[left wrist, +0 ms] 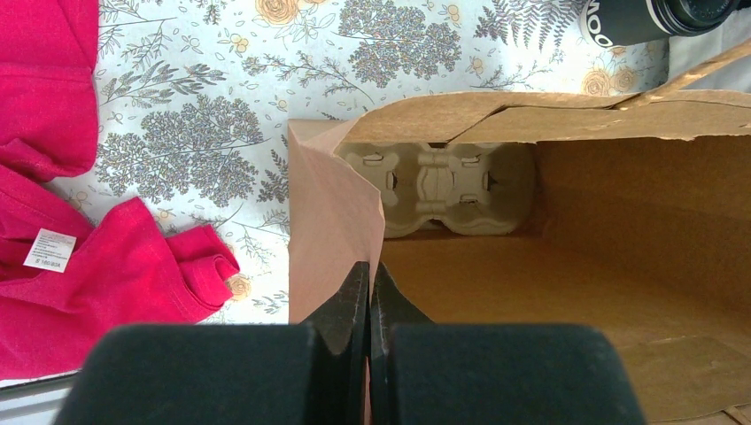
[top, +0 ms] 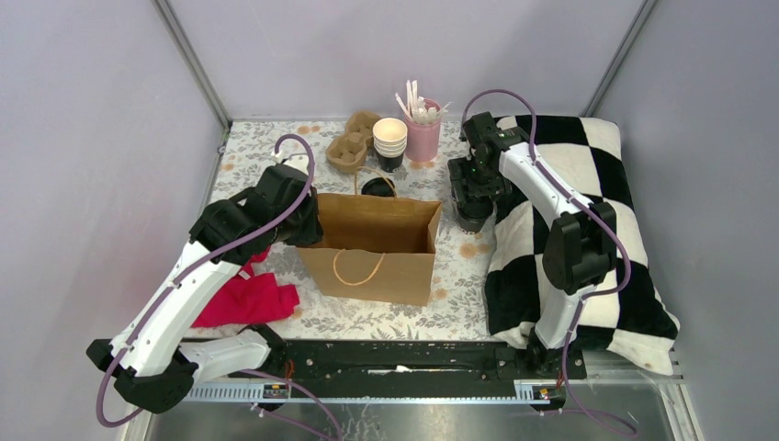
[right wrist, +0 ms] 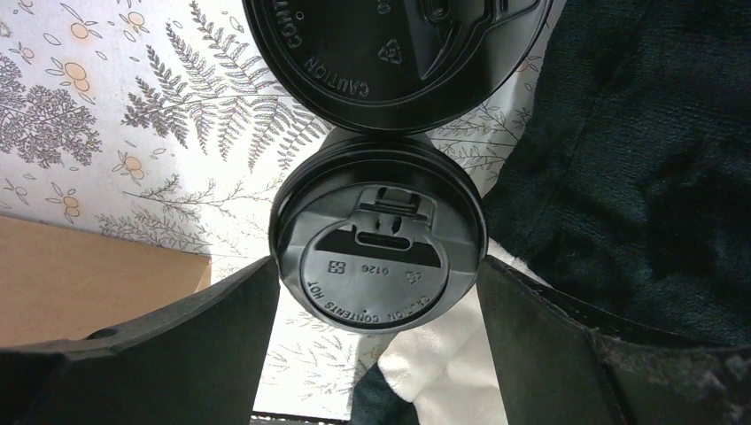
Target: Pack the takeout coffee
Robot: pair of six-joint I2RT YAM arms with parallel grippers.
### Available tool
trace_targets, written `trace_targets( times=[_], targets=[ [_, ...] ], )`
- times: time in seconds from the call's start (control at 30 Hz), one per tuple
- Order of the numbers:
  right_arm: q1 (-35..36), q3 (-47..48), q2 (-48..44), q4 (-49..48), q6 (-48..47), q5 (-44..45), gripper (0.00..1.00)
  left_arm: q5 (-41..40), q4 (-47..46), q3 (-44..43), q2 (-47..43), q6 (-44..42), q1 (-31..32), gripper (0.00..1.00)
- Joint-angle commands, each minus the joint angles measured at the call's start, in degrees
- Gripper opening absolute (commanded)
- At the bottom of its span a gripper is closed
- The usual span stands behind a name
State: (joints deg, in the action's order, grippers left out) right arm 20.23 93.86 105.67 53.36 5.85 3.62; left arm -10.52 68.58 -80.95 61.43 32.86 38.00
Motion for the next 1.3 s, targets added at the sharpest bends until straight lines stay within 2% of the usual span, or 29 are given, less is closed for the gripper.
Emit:
trace_targets(
  times=[0.0, 0.73, 1.03, 1.27],
  targets=[
    [0.06, 0.00, 0.88, -0.37, -0.79, 1.04, 0.87, 0.88, -1.52, 0.16, -0.37, 0.17, -0.20, 0.00],
    [0.07, -0.73, 1.56, -0.62, -1.04, 2.05, 0.91, 0.73, -1.60, 0.09, 0.35, -0.14, -0.22, 0.00],
    [0.07, -1.14, 1.68, -0.81, -1.16, 2.11, 0.89, 0.53, -1.60, -0.30, 0.69, -0.53, -0.23, 0.00],
    [0.07, -1.82, -0.16, -0.44, -0.94, 2.13, 0.82, 0.37, -2.07, -0.59, 0.28, -0.51, -0.25, 0.00]
  ],
)
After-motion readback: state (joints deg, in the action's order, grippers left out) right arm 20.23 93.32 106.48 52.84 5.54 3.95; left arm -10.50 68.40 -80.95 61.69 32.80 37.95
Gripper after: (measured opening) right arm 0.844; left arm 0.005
